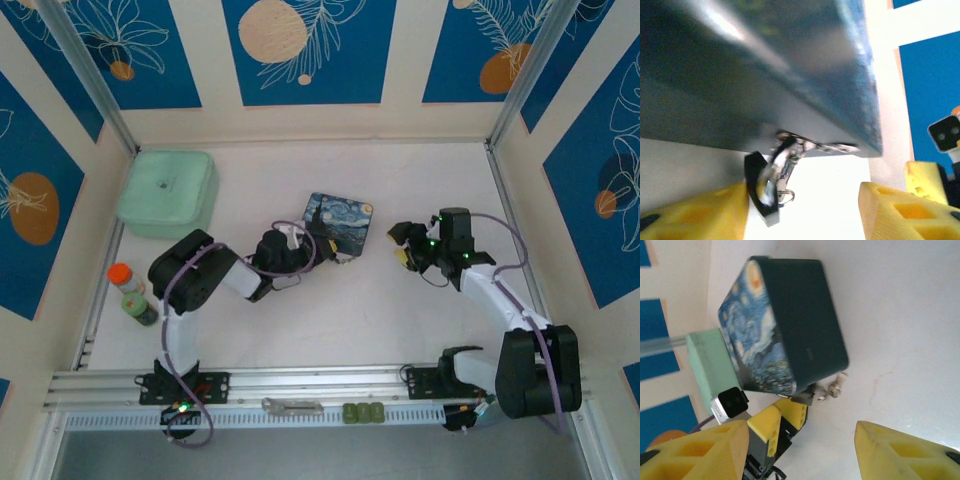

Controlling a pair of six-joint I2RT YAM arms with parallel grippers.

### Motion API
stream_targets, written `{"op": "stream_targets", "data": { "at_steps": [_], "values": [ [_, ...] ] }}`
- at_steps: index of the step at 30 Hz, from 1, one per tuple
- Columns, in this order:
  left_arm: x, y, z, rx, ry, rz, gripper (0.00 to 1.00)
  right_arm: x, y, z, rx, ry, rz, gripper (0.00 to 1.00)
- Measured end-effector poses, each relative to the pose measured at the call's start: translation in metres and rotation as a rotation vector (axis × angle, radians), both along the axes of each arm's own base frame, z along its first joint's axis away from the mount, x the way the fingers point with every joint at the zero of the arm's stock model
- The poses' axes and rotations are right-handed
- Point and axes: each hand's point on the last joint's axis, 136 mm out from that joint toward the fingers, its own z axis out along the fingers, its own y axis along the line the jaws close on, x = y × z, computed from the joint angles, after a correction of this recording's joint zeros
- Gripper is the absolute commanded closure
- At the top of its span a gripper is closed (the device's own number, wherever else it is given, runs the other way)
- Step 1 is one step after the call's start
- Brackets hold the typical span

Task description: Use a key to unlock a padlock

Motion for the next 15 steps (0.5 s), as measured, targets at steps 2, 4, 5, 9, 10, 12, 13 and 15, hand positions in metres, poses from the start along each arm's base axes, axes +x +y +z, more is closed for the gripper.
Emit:
{"op": "stream_targets", "data": {
  "at_steps": [2,4,5,9,10,12,13,15],
  "values": [
    [-0.004,0.005,0.005,-0.007,-0.001,0.011,0.15,0.003,0.007,0.012,-0.047,-0.053,0.050,0.42],
    [-0.006,0.012,0.011,-0.021,-0.008,0.026,0.00,0.005,0.015,0.021,-0.094,-0.097,0.098,0.43],
    [-0.007,0.016,0.014,-0.027,-0.014,0.036,0.00,0.004,0.020,0.024,-0.121,-0.120,0.127,0.43],
    [-0.006,0.040,0.017,-0.032,-0.003,0.094,0.00,-0.001,0.050,0.034,-0.234,-0.197,0.280,0.43],
    [-0.004,0.047,0.017,-0.029,0.000,0.111,0.00,-0.002,0.060,0.036,-0.265,-0.214,0.327,0.44],
    [0.004,0.062,0.018,-0.020,0.008,0.152,0.00,-0.004,0.080,0.035,-0.329,-0.238,0.424,0.44],
    [0.009,0.070,0.020,-0.016,0.008,0.175,0.00,-0.005,0.091,0.033,-0.364,-0.245,0.478,0.45],
    [0.018,0.084,0.023,-0.012,0.012,0.214,0.00,-0.007,0.112,0.025,-0.430,-0.246,0.578,0.47]
  ]
}}
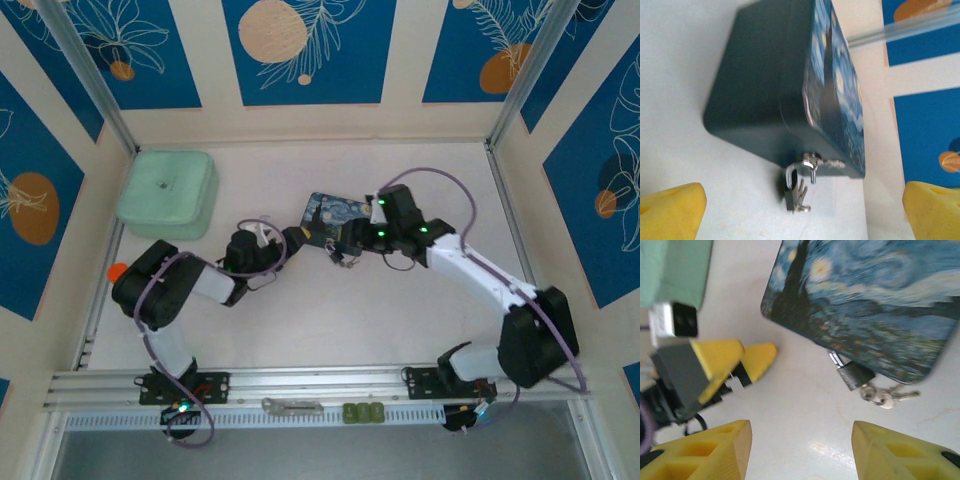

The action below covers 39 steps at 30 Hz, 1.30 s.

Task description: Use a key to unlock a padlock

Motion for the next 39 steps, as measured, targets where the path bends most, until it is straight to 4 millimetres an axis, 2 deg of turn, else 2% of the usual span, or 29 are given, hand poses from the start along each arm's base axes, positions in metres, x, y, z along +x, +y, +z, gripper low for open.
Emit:
{"op": "stream_targets", "data": {
  "at_steps": [2,5,10,17,25,30,35,39],
  "values": [
    [0.007,0.012,0.004,0.002,0.001,0.036,0.00,-0.002,0.018,-0.014,-0.092,0.008,0.083,0.47],
    [0.014,0.026,0.007,0.012,0.007,0.074,0.00,-0.006,0.032,-0.042,-0.233,0.025,0.162,0.45],
    [0.018,0.043,0.011,0.062,0.010,0.118,0.00,-0.011,0.029,-0.079,-0.457,0.047,0.230,0.43],
    [0.016,0.057,0.029,0.116,-0.030,0.143,0.00,0.006,0.029,-0.105,-0.654,0.007,0.258,0.46],
    [0.017,0.057,0.019,0.118,-0.005,0.142,0.00,0.022,0.036,-0.118,-0.775,-0.060,0.276,0.51],
    [0.018,0.054,0.005,0.097,0.033,0.138,0.00,0.027,0.031,-0.126,-0.832,-0.075,0.261,0.55],
    [0.019,0.051,0.009,0.064,0.026,0.133,0.00,0.031,0.027,-0.126,-0.838,-0.080,0.234,0.61],
    [0.020,0.050,0.011,0.059,0.019,0.129,0.00,0.036,0.022,-0.127,-0.847,-0.090,0.211,0.60]
  ]
}}
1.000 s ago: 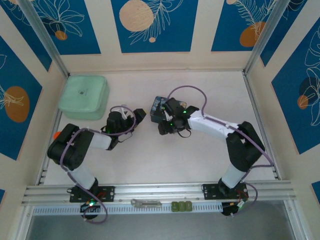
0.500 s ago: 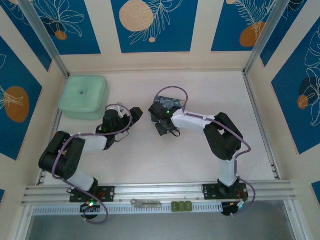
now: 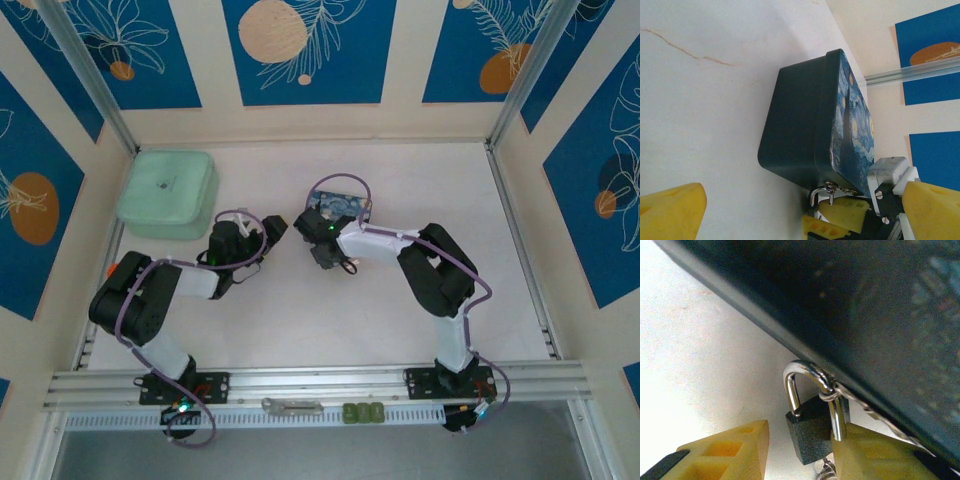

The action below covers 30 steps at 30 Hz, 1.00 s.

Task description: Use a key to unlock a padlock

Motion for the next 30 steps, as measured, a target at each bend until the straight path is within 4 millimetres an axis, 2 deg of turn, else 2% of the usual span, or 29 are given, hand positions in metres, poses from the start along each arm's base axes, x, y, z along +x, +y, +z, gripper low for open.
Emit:
{"op": "stream_targets", "data": {
  "at_steps": [3,7,11,26,30],
  "values": [
    [0.000,-0.001,0.002,-0.008,-0.002,-0.005,0.00,0.002,-0.005,0.000,-0.016,-0.015,-0.018,0.54],
    [0.000,-0.002,0.002,-0.011,-0.002,-0.007,0.00,0.000,-0.017,-0.006,-0.063,-0.026,-0.028,0.53],
    [0.000,-0.002,0.003,-0.017,-0.002,-0.009,0.00,0.002,-0.017,-0.004,-0.076,-0.050,-0.028,0.55],
    [0.000,-0.004,0.005,-0.031,-0.011,-0.017,0.00,0.015,-0.014,0.002,-0.035,-0.103,-0.031,0.99],
    [0.000,-0.005,0.004,-0.032,-0.011,-0.017,0.00,0.014,-0.013,0.004,0.000,-0.090,-0.009,1.00]
  ]
}}
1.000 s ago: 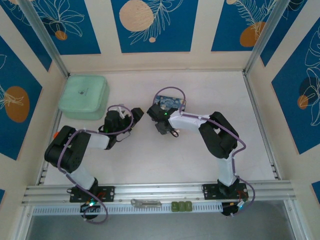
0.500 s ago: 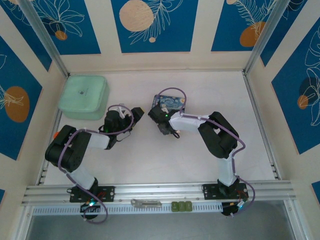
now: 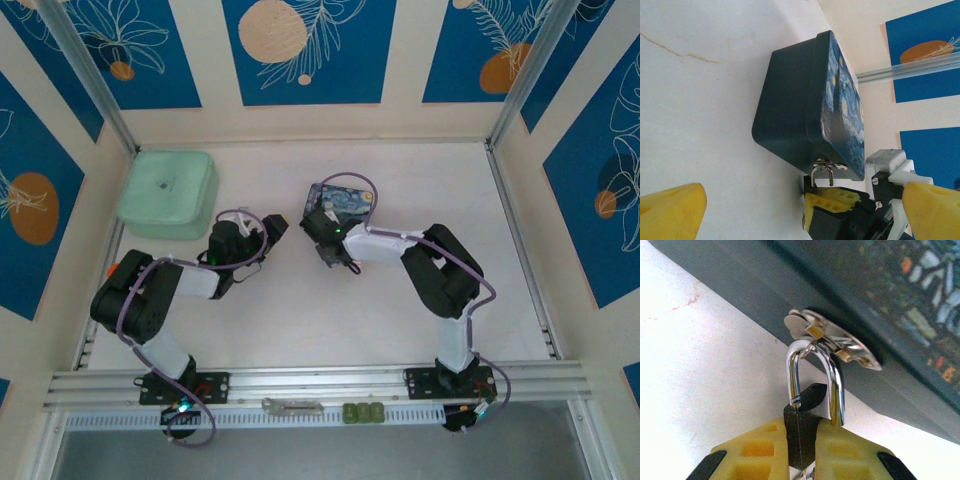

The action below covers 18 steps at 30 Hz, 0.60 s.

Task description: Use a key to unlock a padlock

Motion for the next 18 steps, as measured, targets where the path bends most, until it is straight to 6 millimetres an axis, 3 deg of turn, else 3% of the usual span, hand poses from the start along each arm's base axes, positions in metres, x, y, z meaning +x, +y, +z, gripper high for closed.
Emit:
{"op": "stream_targets", "data": {
  "at_steps": [18],
  "values": [
    [0.002,-0.002,-0.003,-0.024,0.005,-0.003,0.00,-0.011,0.033,0.009,0.405,0.213,0.097,1.00]
  ]
}}
